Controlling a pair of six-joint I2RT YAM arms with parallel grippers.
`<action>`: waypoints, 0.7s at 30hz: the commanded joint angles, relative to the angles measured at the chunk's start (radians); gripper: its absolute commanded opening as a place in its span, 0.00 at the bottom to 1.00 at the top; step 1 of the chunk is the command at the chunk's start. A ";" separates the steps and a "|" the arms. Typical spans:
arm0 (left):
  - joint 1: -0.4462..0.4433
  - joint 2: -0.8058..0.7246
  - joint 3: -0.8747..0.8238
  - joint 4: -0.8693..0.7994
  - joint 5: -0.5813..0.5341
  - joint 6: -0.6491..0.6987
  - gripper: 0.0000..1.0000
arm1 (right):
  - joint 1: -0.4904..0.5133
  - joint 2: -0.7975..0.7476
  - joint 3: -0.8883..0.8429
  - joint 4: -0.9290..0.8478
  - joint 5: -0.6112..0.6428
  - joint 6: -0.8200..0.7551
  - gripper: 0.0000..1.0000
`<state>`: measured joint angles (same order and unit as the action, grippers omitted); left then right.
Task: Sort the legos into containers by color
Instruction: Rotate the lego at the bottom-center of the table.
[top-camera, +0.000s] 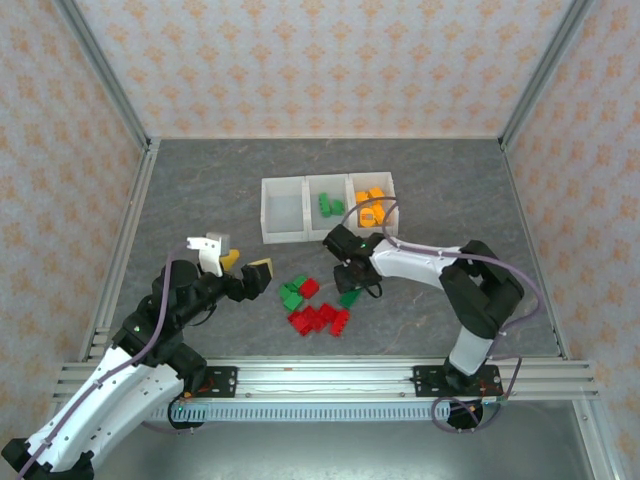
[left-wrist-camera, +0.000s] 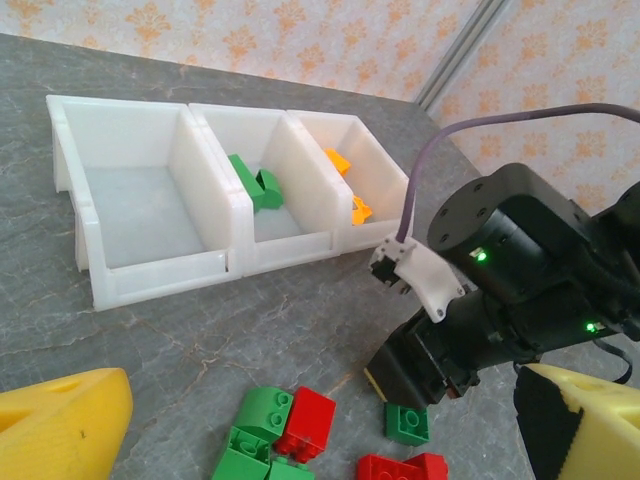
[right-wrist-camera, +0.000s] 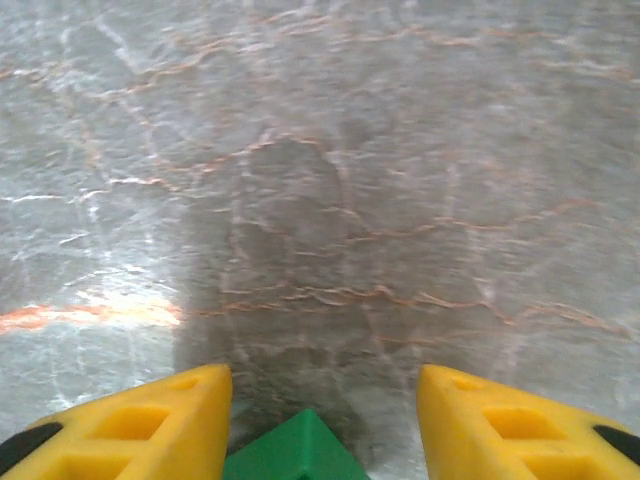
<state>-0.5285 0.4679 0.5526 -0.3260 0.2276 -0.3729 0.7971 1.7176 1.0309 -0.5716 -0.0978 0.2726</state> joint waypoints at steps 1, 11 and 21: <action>-0.006 0.013 0.009 -0.001 0.001 0.002 0.99 | 0.007 -0.040 -0.035 0.011 -0.074 0.044 0.54; -0.006 0.008 0.006 0.004 0.014 0.003 0.99 | 0.043 -0.141 -0.100 0.014 0.030 0.390 0.63; -0.005 0.005 0.005 0.008 0.028 0.008 0.99 | 0.079 -0.253 -0.211 0.094 0.127 0.707 0.70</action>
<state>-0.5285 0.4839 0.5526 -0.3264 0.2352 -0.3729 0.8669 1.4654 0.8314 -0.5026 -0.0372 0.8589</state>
